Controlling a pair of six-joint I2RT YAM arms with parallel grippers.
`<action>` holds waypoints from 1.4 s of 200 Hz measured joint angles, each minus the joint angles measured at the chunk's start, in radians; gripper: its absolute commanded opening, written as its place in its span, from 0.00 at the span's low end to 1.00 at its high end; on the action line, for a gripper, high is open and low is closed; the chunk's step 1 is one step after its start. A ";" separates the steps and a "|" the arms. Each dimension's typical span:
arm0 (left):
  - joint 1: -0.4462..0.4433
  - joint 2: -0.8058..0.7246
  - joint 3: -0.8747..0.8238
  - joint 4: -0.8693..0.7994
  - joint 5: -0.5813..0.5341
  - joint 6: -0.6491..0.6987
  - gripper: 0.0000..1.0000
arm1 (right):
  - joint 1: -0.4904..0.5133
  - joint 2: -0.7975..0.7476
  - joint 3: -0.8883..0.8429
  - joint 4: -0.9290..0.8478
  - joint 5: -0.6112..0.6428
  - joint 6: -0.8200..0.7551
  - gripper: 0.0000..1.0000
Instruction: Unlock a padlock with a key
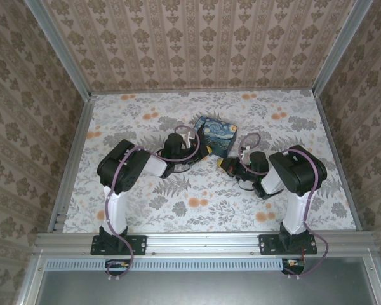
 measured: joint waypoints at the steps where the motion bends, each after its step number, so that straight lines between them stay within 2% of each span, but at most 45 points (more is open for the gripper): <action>1: 0.000 0.000 0.000 0.000 0.000 0.000 0.00 | 0.001 0.000 0.001 0.000 0.001 0.000 0.00; 160: -0.008 -0.002 0.005 -0.015 0.000 0.000 0.00 | 0.005 0.000 0.074 -0.026 0.034 0.022 0.00; 280: -0.008 -0.002 0.013 -0.036 0.000 0.016 0.00 | 0.007 0.010 0.040 -0.026 0.038 0.022 0.00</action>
